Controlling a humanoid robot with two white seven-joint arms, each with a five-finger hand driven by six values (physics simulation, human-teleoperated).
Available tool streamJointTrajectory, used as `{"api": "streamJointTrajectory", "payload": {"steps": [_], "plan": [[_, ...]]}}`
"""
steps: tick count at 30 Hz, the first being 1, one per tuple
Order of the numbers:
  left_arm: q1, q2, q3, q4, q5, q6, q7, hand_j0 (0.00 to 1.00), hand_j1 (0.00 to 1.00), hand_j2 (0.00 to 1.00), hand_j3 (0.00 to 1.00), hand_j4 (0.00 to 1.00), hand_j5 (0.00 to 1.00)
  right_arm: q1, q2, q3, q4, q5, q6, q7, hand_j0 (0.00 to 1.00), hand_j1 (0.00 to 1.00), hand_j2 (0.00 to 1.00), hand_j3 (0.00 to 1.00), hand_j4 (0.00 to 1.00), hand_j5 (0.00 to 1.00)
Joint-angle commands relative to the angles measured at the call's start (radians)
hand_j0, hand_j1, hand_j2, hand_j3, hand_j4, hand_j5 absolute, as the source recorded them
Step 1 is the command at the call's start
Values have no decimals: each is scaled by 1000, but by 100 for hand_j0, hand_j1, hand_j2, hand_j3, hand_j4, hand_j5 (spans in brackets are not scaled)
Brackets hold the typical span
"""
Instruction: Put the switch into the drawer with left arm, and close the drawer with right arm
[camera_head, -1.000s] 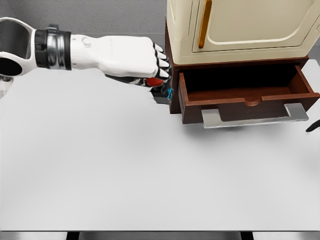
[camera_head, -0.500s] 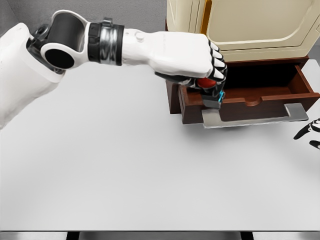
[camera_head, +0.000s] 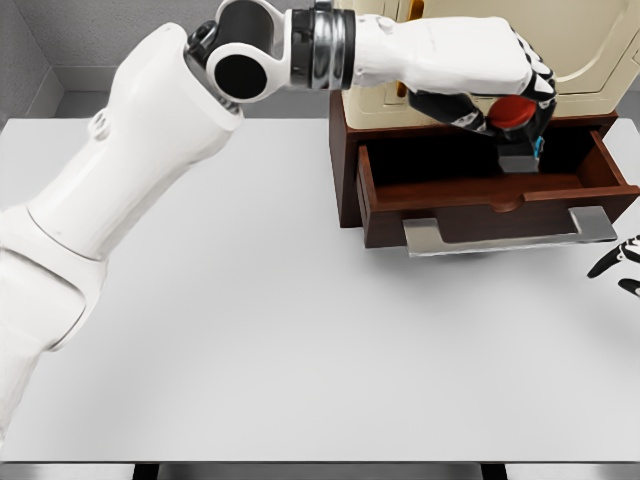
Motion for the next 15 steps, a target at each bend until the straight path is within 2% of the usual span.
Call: {"api": "streamJointTrajectory", "payload": {"steps": [1, 3, 4, 5, 9, 15], "plan": [[3, -33, 60, 63, 8, 5, 2, 49, 49, 49, 49, 49, 49, 2, -1, 0, 0, -7, 3, -5, 54, 54, 54, 54, 54, 54], [21, -59, 105, 78, 8, 5, 2, 51, 51, 51, 51, 51, 51, 2, -1, 0, 0, -7, 3, -5, 54, 54, 54, 54, 54, 54], [54, -77, 134, 86, 6, 5, 2, 52, 52, 52, 52, 52, 52, 2, -1, 0, 1, -7, 3, -5, 56, 56, 56, 56, 56, 56], [75, -79, 148, 121, 6, 5, 2, 53, 53, 53, 53, 53, 53, 2, -1, 0, 0, -7, 3, -5, 56, 56, 56, 56, 56, 56], [81, -79, 137, 288, 9, 5, 2, 55, 55, 55, 55, 55, 55, -2, -1, 0, 0, -7, 3, -6, 55, 55, 55, 55, 55, 55], [94, -79, 122, 299, 8, 5, 2, 55, 55, 55, 55, 55, 55, -11, -1, 2, 0, -7, 3, -6, 52, 52, 52, 52, 52, 52]]}}
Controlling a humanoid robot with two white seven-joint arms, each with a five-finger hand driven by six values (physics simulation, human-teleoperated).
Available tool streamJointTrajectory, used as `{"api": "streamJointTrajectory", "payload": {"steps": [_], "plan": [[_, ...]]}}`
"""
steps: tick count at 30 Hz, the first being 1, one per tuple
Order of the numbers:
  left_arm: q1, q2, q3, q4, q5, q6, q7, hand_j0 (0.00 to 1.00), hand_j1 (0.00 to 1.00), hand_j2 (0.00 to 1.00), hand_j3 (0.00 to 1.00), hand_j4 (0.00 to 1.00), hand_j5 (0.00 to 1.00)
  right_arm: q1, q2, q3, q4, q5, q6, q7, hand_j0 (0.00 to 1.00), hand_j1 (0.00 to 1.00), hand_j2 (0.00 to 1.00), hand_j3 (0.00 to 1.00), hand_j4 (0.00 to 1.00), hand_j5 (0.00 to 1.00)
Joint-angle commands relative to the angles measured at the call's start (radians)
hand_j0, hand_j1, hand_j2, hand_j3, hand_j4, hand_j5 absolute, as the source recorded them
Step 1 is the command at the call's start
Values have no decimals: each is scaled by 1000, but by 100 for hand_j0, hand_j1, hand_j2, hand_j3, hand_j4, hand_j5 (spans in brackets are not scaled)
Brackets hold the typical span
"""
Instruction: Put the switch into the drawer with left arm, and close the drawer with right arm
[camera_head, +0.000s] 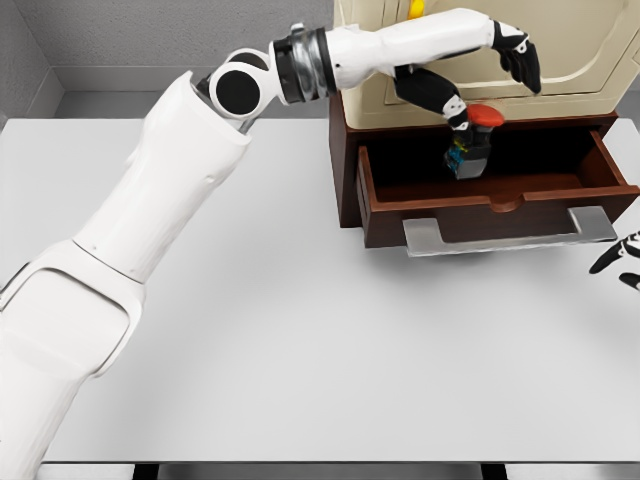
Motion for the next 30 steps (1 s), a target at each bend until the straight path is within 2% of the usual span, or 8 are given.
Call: {"api": "streamJointTrajectory", "payload": {"steps": [1, 9, 13, 15, 21, 24, 27, 30], "plan": [[0, 13, -1, 62, -234, 21, 1, 55, 55, 55, 55, 55, 55, 0, -1, 1, 0, -7, 3, 0, 52, 52, 52, 52, 52, 52], [0, 13, -1, 54, -228, 21, 1, 93, 93, 93, 93, 93, 93, 2, -1, 2, 0, -7, 3, 1, 53, 53, 53, 53, 53, 53], [-6, 19, -45, -352, -226, 21, 1, 98, 98, 98, 98, 98, 98, 3, -1, 2, 0, -7, 3, 1, 53, 53, 53, 53, 53, 53], [-8, 53, -60, -469, -226, 21, 1, 98, 98, 98, 98, 98, 98, 3, 0, 2, 0, -7, 3, 1, 53, 53, 53, 53, 53, 53], [-5, 100, -85, -538, -224, 21, 1, 100, 100, 100, 100, 100, 100, 5, 1, 2, 0, -7, 3, 1, 53, 53, 53, 53, 53, 53], [-3, 168, -85, -538, -197, 21, 1, 100, 100, 100, 100, 100, 100, 5, 1, 2, 1, -7, 3, 1, 54, 54, 54, 54, 54, 54], [12, 336, -111, -527, -178, 21, 1, 100, 100, 100, 100, 100, 100, 5, 1, 2, 1, -7, 3, 1, 54, 54, 54, 54, 54, 54], [3, 514, -122, -610, -180, 21, 1, 100, 100, 100, 100, 100, 100, 5, 1, 2, 1, -7, 3, 1, 54, 54, 54, 54, 54, 54]]}}
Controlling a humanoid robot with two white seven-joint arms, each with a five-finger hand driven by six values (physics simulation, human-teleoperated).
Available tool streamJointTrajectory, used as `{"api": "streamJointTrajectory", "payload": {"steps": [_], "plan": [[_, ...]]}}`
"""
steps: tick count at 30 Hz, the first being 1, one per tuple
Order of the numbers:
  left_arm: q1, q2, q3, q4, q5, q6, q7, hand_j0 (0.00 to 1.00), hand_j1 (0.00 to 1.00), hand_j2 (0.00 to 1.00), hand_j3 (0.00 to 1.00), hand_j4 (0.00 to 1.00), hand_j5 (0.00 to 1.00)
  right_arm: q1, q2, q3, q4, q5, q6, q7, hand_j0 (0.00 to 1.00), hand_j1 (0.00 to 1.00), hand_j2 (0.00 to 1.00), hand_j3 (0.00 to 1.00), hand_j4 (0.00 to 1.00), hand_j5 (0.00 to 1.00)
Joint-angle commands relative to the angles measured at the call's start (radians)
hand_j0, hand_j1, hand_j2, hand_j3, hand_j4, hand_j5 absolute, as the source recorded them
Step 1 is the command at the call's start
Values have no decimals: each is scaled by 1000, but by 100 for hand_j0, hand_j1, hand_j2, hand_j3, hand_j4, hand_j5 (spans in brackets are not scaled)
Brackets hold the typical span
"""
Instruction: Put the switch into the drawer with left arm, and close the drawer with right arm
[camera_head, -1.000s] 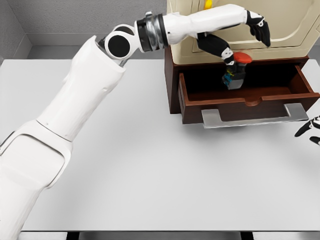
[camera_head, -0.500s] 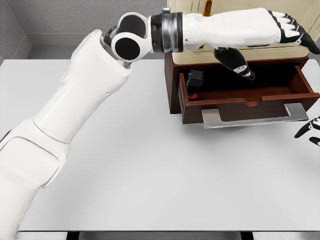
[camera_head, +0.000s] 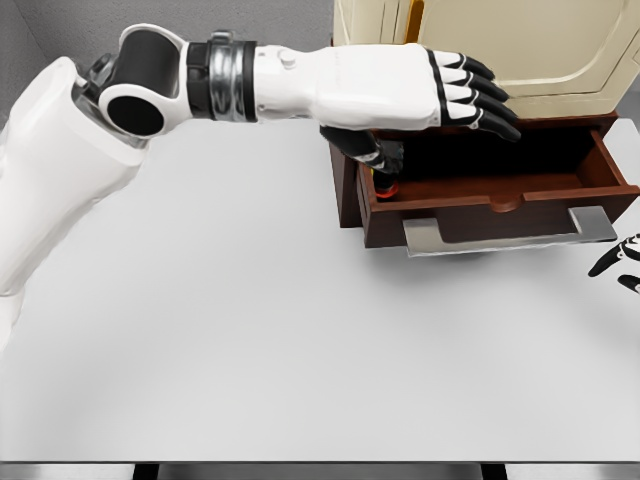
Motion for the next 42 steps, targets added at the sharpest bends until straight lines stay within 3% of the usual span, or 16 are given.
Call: {"api": "streamJointTrajectory", "payload": {"steps": [1, 2, 4, 5, 8, 10, 11, 14, 15, 19, 23, 34, 42], "plan": [[-3, 161, -10, -71, 23, 3, 1, 100, 100, 100, 100, 100, 100, 0, -1, 0, -1, -7, 3, 0, 54, 54, 54, 54, 54, 54], [-5, 202, -29, -90, 177, 3, 1, 100, 100, 100, 100, 100, 100, 0, -1, 0, -1, -7, 3, 0, 54, 54, 54, 54, 54, 54], [-15, 280, -141, -154, 439, 3, 1, 100, 100, 100, 100, 100, 100, 0, -1, 2, -1, -7, 3, 0, 54, 54, 54, 54, 54, 54], [-22, 314, -158, -214, 482, 3, 1, 100, 100, 100, 100, 100, 100, -3, -1, 11, -1, -7, 3, 0, 54, 54, 54, 54, 54, 54], [-22, 388, -206, -216, 634, 3, 1, 100, 100, 100, 100, 100, 100, -5, -1, 14, -1, -7, 3, 0, 54, 54, 54, 54, 54, 54], [-23, 394, -313, -214, 859, 60, 1, 100, 100, 100, 100, 100, 100, -3, -1, 14, -1, -7, 3, 0, 54, 54, 54, 54, 54, 54], [-23, 392, -315, -214, 909, 132, 1, 100, 100, 100, 100, 100, 100, -5, -1, 14, -1, -7, 3, 0, 54, 54, 54, 54, 54, 54], [-41, 385, -365, -214, 929, 177, 1, 100, 100, 100, 100, 100, 100, -5, -1, 17, -1, -7, 3, 0, 54, 54, 54, 54, 54, 54], [-67, 383, -378, -214, 930, 256, 1, 100, 100, 100, 100, 100, 100, -6, -1, 26, -1, -7, 3, 0, 54, 54, 54, 54, 54, 54], [-124, 380, -379, -214, 927, 457, 1, 100, 100, 100, 100, 100, 100, -6, -1, 26, -1, -7, 3, 0, 54, 54, 54, 54, 54, 54], [-135, 371, -379, -214, 918, 625, 1, 100, 100, 100, 100, 100, 100, -6, -1, 26, -1, -7, 3, 0, 54, 54, 54, 54, 54, 54], [-146, 302, -373, -177, 936, 787, 53, 100, 100, 100, 100, 100, 100, -6, -1, 29, -1, -7, 3, -2, 53, 53, 53, 53, 53, 53], [-140, 276, -372, -131, 935, 780, 76, 100, 100, 100, 100, 100, 100, -6, -1, 31, -1, -7, 3, 0, 54, 54, 54, 54, 54, 54]]}}
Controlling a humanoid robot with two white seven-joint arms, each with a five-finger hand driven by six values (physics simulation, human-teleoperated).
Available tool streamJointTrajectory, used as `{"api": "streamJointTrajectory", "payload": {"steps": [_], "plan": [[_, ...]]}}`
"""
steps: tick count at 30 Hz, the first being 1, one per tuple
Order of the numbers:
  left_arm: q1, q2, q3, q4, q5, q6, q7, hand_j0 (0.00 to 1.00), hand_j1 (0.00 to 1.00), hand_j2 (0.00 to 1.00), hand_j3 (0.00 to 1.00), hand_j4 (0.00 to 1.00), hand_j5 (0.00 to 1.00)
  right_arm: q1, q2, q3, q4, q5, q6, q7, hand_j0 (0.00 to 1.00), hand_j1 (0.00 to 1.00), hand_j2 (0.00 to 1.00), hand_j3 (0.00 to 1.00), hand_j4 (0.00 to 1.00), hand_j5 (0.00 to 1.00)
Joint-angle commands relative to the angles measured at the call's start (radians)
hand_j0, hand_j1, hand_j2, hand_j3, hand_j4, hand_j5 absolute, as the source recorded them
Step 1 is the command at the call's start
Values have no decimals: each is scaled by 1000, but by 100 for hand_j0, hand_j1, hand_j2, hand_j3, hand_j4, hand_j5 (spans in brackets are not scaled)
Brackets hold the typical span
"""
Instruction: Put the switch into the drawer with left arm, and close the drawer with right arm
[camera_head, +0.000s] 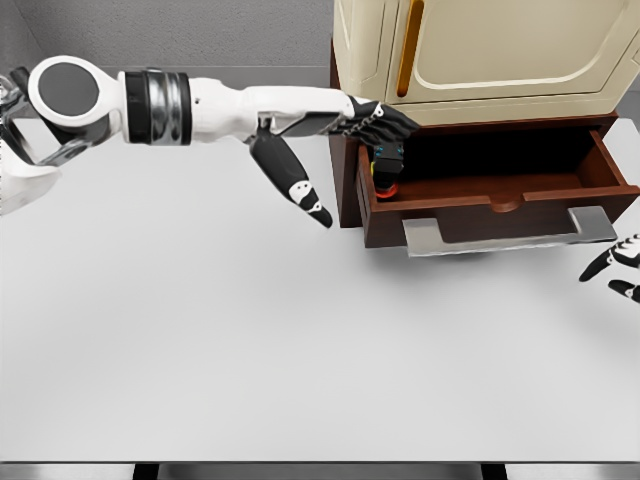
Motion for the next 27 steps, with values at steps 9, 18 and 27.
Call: {"api": "streamJointTrajectory", "payload": {"steps": [9, 18, 27], "plan": [[17, -5, -7, 12, 0, 3, 5, 100, 100, 100, 100, 100, 100, 2, -3, 1, 0, -7, 3, 0, 53, 53, 53, 53, 53, 53], [20, -34, -13, 64, -2, 1, 4, 100, 100, 100, 100, 100, 100, 3, -3, 1, 0, -7, 3, 0, 54, 54, 54, 54, 54, 54], [21, -51, -26, 66, -2, 0, 5, 100, 100, 100, 100, 100, 100, 0, -3, 1, 0, -7, 3, 0, 54, 54, 54, 54, 54, 54]]}}
